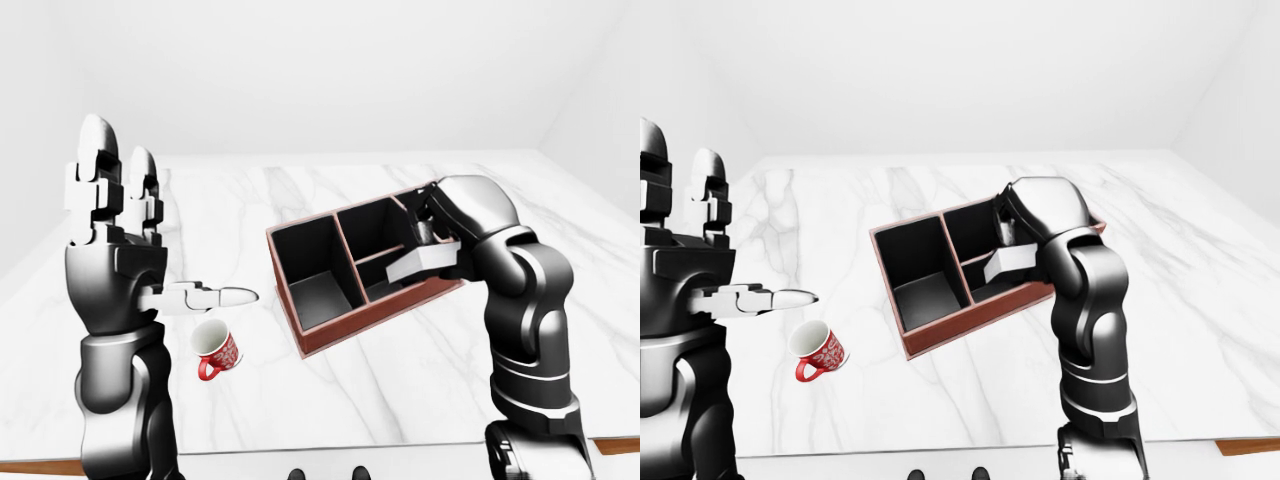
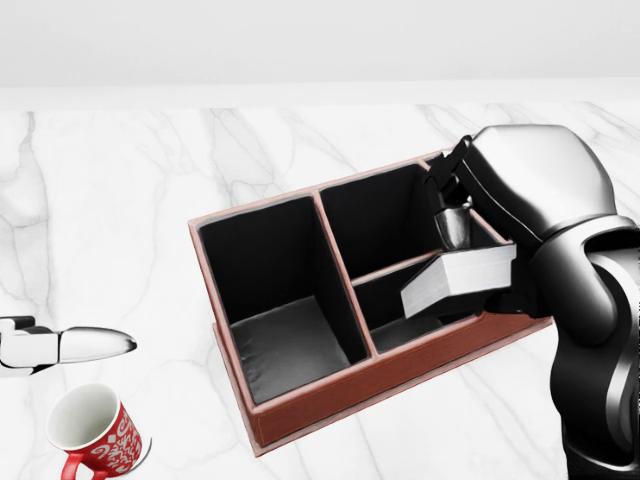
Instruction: Pick up the book and place it in the back compartment of the caddy.
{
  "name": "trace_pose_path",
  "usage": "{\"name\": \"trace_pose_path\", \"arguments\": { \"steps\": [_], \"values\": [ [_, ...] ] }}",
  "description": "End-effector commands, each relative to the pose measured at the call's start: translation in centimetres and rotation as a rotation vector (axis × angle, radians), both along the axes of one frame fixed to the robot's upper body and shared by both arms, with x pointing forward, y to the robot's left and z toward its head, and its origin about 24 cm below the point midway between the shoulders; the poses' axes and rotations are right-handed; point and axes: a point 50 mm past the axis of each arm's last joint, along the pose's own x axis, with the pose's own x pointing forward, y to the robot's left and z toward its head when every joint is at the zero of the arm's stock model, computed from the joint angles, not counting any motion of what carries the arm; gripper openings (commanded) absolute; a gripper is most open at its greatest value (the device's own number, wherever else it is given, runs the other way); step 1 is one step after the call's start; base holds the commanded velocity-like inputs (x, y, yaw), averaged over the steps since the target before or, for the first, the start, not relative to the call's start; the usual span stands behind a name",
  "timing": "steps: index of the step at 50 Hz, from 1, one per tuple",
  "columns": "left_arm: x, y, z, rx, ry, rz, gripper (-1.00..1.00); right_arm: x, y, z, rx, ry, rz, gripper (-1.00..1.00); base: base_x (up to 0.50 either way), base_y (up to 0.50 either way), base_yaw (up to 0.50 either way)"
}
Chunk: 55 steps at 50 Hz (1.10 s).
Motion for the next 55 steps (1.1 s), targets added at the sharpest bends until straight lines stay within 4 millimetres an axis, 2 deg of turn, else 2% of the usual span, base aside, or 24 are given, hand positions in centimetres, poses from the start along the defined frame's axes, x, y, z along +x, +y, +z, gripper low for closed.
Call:
{"name": "trace_pose_path", "arguments": {
  "steps": [1, 9, 25, 38, 55],
  "values": [
    [-0.1, 0.1, 0.2, -0.003, -0.010, 0.001, 1.00, 2.3, -0.4, 0.1, -0.016, 0.059, 0.036, -1.00, 0.00, 0.00, 0.00],
    [0.0, 0.1, 0.1, -0.004, -0.003, 0.000, 1.00, 2.9, 0.3, -0.1, -0.009, 0.081, 0.135, -1.00, 0.00, 0.00, 0.00],
    [0.1, 0.1, 0.0, -0.004, 0.001, 0.001, 1.00, 3.0, 0.9, 0.0, -0.010, 0.080, 0.176, -1.00, 0.00, 0.00, 0.00],
    [0.0, 0.1, 0.2, -0.005, -0.010, 0.001, 1.00, 5.3, 1.0, -1.0, -0.054, 0.168, 0.159, -1.00, 0.00, 0.00, 0.00],
    [-0.1, 0.1, 0.5, -0.007, -0.023, 0.001, 1.00, 8.1, 2.5, -2.1, -0.066, 0.295, 0.163, -1.00, 0.00, 0.00, 0.00]
  ]
}}
